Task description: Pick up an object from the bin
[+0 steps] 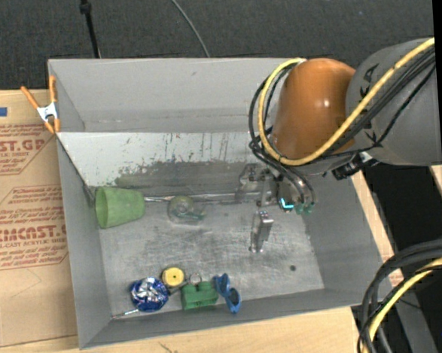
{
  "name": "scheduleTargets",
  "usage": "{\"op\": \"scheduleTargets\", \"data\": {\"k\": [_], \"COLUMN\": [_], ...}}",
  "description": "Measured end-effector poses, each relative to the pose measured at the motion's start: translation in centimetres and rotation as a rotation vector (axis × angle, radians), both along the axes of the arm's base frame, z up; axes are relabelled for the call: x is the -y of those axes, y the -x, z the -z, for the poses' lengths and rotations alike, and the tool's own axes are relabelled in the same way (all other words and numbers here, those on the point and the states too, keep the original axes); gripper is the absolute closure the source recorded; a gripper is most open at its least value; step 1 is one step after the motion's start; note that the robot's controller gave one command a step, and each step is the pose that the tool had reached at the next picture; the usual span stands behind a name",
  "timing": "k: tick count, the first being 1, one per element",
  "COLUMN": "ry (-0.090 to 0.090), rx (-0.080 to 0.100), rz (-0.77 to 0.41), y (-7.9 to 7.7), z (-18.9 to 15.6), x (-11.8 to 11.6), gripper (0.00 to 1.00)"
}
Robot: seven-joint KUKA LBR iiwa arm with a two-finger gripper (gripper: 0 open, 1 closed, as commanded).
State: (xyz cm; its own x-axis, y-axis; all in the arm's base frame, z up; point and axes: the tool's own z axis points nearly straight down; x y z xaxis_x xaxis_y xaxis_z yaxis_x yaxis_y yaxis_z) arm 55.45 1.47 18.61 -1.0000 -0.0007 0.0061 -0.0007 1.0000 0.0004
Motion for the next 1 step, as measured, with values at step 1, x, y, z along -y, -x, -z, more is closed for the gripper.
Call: {"op": "scheduleTargets", "data": {"k": [1], "ry": [-0.003], "rx": [-0.002], "rz": [-0.066], "y": [5.53], "z": [5.87], "x": [-6.35], "gripper": [0.00]}}
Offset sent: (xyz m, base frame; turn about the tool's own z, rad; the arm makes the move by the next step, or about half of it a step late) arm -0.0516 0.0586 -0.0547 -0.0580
